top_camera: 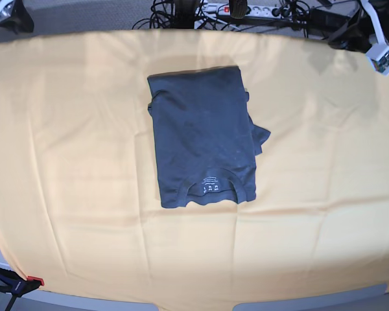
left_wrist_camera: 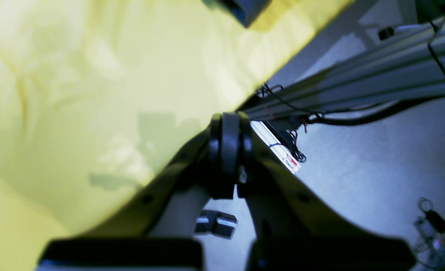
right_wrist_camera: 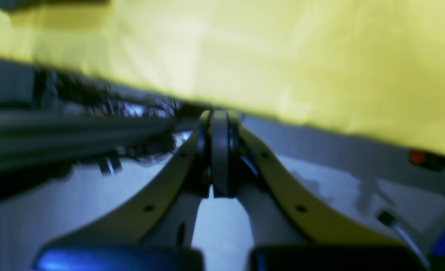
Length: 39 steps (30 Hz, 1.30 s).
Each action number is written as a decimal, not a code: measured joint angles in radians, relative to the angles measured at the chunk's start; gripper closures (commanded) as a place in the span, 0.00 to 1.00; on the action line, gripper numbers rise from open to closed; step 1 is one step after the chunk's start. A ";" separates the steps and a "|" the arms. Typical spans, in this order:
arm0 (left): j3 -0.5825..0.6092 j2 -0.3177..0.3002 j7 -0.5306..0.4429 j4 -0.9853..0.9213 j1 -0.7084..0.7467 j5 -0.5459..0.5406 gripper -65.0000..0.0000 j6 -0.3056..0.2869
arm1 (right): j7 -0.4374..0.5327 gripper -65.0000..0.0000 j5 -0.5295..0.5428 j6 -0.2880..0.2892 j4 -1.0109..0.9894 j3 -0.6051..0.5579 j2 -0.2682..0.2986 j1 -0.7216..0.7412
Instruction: Fold the T-shirt properly
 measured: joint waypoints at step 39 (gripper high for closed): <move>0.780 0.126 -0.370 -0.848 -0.043 0.532 1.00 0.060 | 0.577 1.00 -0.612 -0.004 -0.760 -0.828 0.197 0.069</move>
